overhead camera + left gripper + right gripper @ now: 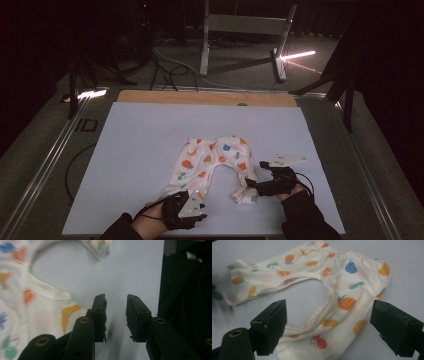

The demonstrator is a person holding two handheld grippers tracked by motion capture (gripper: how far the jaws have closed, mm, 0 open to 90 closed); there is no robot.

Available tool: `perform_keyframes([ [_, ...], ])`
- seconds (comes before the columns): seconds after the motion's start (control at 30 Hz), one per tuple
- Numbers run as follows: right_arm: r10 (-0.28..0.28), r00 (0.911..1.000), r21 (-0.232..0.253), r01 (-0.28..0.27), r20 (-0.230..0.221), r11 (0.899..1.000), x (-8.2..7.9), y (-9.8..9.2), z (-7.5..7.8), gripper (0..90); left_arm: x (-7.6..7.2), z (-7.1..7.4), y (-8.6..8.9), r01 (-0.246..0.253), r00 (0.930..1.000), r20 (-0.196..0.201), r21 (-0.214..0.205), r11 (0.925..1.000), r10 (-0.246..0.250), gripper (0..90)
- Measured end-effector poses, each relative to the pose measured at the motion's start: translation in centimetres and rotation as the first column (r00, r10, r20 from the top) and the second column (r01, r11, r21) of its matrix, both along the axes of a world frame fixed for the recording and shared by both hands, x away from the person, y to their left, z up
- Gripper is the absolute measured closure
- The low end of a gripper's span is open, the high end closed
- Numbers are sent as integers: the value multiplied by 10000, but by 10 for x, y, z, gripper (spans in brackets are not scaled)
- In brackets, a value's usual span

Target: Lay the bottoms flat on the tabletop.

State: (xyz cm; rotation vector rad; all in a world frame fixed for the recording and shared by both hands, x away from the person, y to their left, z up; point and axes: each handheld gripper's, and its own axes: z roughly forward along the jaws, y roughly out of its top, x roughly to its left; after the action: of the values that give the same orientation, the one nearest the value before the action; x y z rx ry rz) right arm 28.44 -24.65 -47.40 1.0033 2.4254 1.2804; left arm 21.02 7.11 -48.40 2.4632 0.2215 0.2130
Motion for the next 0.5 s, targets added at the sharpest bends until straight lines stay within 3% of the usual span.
perform_keyframes([
  [0.17,-20,10000,3,20,-49,10000,1,-1,-1,141,8,-11,-2,-64,10000,-61,435,9990,66,648],
  [0.33,-15,10000,43,15,-89,10000,1,-2,-1,141,20,-18,15,-737,9971,-136,482,9961,745,578],
  [0.43,-7,10000,-16,7,-81,10000,1,-2,-2,141,23,-20,20,-871,9959,-188,618,9943,885,591],
  [0.5,-9,10000,5,9,-85,10000,1,-2,-1,142,25,-21,22,-892,9953,-333,438,9951,907,633],
])
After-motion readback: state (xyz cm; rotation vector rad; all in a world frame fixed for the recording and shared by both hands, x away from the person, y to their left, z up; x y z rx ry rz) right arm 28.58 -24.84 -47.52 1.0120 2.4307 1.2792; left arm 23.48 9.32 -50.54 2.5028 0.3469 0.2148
